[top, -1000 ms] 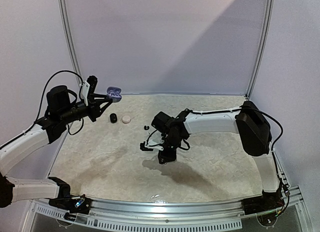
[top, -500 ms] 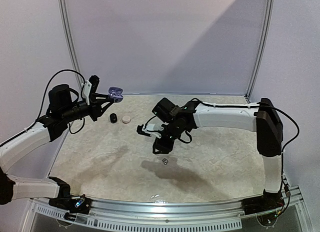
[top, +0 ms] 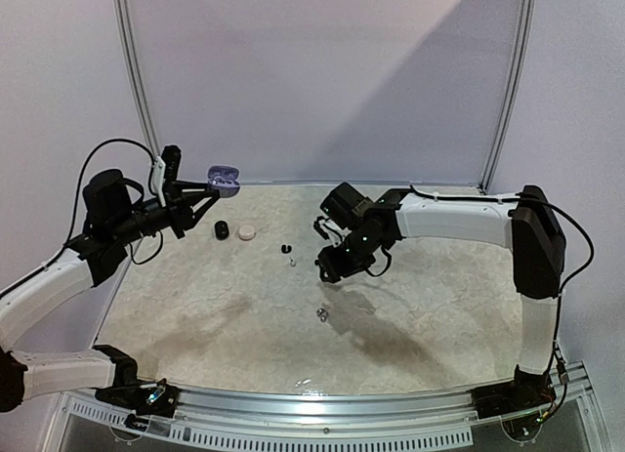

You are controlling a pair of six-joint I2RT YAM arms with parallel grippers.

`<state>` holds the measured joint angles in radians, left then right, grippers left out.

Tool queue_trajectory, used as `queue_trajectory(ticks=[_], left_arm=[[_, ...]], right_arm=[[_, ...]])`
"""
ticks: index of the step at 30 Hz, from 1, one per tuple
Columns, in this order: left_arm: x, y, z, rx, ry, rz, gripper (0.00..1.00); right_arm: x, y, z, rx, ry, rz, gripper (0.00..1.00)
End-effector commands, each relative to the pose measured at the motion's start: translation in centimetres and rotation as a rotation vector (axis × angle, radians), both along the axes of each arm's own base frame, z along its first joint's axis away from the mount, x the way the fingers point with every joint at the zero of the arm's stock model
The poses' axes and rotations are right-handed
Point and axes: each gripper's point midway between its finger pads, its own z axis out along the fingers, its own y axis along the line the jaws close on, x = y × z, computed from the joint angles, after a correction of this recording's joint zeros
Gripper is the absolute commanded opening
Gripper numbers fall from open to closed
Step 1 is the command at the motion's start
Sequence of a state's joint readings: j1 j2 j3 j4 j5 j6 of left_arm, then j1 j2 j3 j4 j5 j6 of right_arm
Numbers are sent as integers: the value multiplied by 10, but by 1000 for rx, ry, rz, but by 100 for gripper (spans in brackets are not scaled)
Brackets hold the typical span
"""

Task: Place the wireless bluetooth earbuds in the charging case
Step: Move the right earbud to the center of the board.

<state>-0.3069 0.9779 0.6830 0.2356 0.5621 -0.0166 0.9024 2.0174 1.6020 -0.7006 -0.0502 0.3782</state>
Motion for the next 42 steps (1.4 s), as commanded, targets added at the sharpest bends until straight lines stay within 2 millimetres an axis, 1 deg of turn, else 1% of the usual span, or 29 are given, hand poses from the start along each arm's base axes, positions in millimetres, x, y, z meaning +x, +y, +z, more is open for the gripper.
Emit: queue_trajectory(ticks=[1, 4, 6, 9, 12, 16, 20, 24, 27, 31, 34, 39, 42], left_arm=[[-27, -3, 7, -82, -7, -75, 0], [-34, 0, 4, -106, 6, -59, 0], [-38, 1, 7, -122, -1, -52, 0], [-45, 1, 7, -140, -30, -50, 0], [-50, 1, 2, -145, -37, -51, 0], [-58, -1, -3, -140, -32, -69, 0], [-63, -4, -6, -128, -32, -87, 0], [-62, -5, -4, -118, -46, -82, 0], [-61, -4, -2, -104, -55, -78, 0], [-62, -5, 0, -94, -67, -82, 0], [-61, -4, 0, -91, -73, -77, 0], [-60, -4, -1, -77, -82, -71, 0], [-59, -4, -3, -70, -81, -70, 0]], right_arm=[[-5, -8, -16, 1, 76, -180, 45], [-10, -6, -26, 21, 110, -234, 39], [-16, -2, -30, 16, 111, -232, 38], [-33, 7, -40, -8, 130, -177, 38], [-45, 2, -54, -36, 164, -173, 37], [-47, -1, -58, -51, 166, -192, 31], [-47, -1, -55, -52, 142, -199, 28], [-51, 4, -61, -25, 155, -192, 28], [-52, 3, -68, -30, 160, -189, 27], [-51, 4, -72, -45, 153, -167, 27], [-55, 5, -77, -50, 169, -155, 27], [-63, 9, -85, -78, 174, -112, 27], [-64, 16, -84, -77, 169, -90, 26]])
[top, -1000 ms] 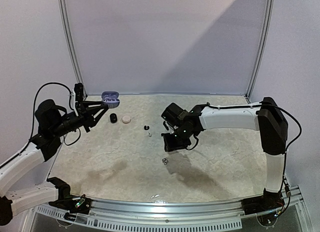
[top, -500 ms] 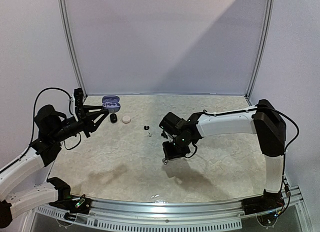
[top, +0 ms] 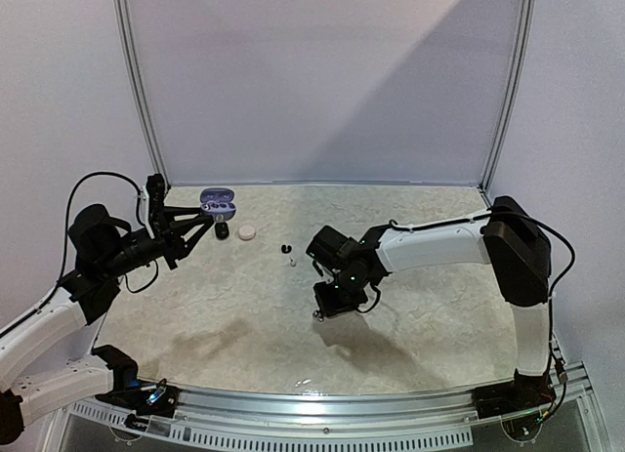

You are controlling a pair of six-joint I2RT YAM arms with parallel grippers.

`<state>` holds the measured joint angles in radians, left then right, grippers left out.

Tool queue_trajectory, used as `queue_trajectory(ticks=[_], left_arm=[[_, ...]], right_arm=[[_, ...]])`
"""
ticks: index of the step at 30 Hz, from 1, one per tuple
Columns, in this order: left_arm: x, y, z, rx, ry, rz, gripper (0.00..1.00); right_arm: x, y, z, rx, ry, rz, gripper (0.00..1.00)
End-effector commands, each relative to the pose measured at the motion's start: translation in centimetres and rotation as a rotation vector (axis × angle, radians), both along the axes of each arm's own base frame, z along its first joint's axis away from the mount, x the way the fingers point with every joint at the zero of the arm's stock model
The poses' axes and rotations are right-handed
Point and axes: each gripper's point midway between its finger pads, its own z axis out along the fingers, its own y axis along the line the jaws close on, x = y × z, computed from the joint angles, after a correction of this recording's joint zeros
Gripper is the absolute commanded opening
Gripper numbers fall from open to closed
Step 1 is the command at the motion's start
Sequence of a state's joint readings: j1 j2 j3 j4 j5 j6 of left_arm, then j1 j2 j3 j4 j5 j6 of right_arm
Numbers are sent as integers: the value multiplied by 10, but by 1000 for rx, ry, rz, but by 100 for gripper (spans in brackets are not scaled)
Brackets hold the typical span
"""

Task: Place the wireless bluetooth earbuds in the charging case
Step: Move the right earbud to the center of the board.

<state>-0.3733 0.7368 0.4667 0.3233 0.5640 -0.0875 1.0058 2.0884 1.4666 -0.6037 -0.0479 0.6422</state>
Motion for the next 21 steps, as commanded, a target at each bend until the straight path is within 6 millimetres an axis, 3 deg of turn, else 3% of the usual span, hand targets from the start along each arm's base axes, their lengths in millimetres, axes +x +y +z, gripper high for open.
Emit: queue_trajectory(ticks=[1, 10, 21], left_arm=[[-1, -2, 7, 13, -30, 0, 0], [0, -1, 2, 31, -30, 9, 0], [1, -1, -4, 51, -25, 13, 0]], right_arm=[[-10, 10, -14, -25, 16, 62, 25], [-15, 19, -6, -63, -1, 126, 20], [-36, 24, -27, -225, 47, 214, 17]])
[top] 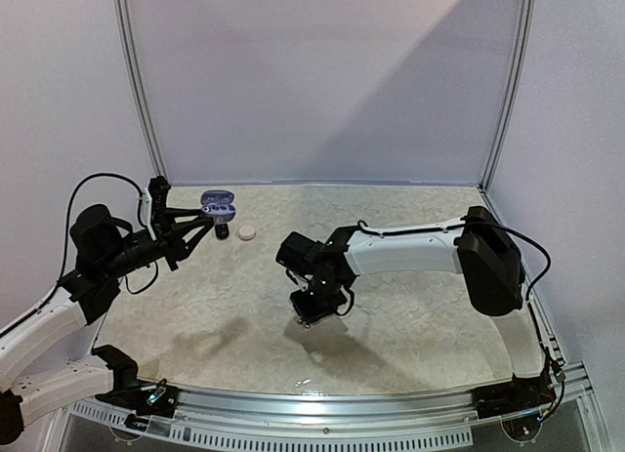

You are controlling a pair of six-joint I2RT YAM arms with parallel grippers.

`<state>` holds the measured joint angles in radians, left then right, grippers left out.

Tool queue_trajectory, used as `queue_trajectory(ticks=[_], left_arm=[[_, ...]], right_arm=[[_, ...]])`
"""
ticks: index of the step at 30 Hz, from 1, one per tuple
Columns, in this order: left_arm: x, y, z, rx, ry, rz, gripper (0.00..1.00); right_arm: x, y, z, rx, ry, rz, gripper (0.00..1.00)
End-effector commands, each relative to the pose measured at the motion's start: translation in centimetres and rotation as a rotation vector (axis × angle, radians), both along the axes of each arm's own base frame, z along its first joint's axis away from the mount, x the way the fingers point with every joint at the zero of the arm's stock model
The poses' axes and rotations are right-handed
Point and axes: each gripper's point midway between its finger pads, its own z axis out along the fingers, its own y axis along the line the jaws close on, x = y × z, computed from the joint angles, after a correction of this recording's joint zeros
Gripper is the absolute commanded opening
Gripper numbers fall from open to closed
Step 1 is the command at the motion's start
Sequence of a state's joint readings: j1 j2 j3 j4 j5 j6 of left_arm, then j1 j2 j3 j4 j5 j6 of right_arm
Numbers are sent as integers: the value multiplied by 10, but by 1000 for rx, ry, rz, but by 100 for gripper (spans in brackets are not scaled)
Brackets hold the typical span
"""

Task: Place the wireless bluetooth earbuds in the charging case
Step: Move the right earbud to the center of the board, then pick up the right earbud from the center of the board, then adjust the right earbud at the center of the board.

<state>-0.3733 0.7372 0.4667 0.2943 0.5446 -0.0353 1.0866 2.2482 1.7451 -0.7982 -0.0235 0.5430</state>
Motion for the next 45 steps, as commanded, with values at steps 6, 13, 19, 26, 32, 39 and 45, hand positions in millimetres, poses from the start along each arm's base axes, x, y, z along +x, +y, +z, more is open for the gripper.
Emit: queue_trajectory(ticks=[6, 13, 19, 26, 32, 39, 45], left_arm=[[-2, -3, 1, 17, -8, -11, 0], [-1, -4, 0, 21, -8, -13, 0], [-1, -4, -2, 25, -4, -18, 0], [-2, -7, 1, 20, -9, -34, 0], [-5, -11, 16, -19, -3, -66, 0], [-18, -18, 52, -69, -93, -141, 0], [-43, -21, 96, -38, -304, -219, 0]], right_arm=[[-18, -24, -35, -298, 38, 81, 16], [-21, -24, -37, -289, 27, 79, 3], [2, -11, 3, -219, -105, 48, 0], [33, -9, 73, -124, -331, -2, 0], [57, -9, 174, -37, -643, -30, 0], [40, 22, 349, 186, -1147, 74, 0], [-12, 70, 431, 271, -1497, 308, 0]])
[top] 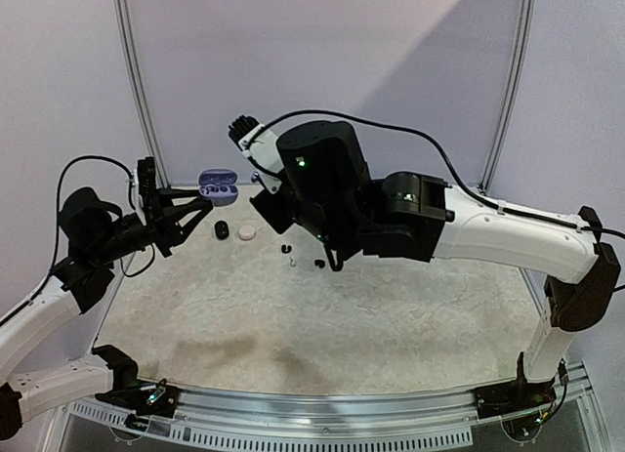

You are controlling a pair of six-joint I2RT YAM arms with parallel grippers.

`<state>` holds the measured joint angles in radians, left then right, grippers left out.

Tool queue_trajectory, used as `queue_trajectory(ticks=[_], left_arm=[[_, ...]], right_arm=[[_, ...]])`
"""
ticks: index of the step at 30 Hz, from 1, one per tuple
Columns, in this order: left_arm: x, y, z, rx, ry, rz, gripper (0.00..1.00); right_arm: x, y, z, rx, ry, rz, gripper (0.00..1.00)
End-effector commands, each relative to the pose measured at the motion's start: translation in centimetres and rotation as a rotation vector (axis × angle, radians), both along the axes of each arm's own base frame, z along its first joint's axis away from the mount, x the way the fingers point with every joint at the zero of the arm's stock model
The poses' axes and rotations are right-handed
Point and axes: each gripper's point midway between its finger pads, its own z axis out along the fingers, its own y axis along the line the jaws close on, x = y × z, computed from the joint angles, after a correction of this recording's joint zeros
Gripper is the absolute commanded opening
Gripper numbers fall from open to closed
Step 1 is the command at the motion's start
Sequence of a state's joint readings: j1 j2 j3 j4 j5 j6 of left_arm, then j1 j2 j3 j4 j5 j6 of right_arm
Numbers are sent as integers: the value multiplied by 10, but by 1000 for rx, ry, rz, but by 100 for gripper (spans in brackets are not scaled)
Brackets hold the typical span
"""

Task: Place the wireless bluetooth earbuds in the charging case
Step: Adjust the right earbud at the center of the board.

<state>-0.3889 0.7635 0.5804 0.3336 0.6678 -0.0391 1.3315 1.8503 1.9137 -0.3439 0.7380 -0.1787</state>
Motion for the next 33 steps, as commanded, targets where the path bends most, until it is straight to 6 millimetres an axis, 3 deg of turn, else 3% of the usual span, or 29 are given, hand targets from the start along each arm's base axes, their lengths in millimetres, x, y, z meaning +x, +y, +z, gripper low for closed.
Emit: queue_trajectory(ticks=[1, 6, 12, 28, 33], left_arm=[[-29, -6, 47, -4, -212, -95, 0], [-36, -8, 56, 15, -260, -120, 0], [-42, -9, 61, 15, -281, -144, 0], [-45, -9, 66, -30, -218, -177, 0], [-29, -5, 59, -22, -166, -92, 0]], right_arm=[[-30, 32, 67, -11, -348, 82, 0], [-46, 52, 78, -27, -412, 157, 0], [-52, 55, 77, -37, -411, 204, 0], [-60, 43, 76, -31, -365, 261, 0], [-47, 24, 87, 11, -326, 160, 0]])
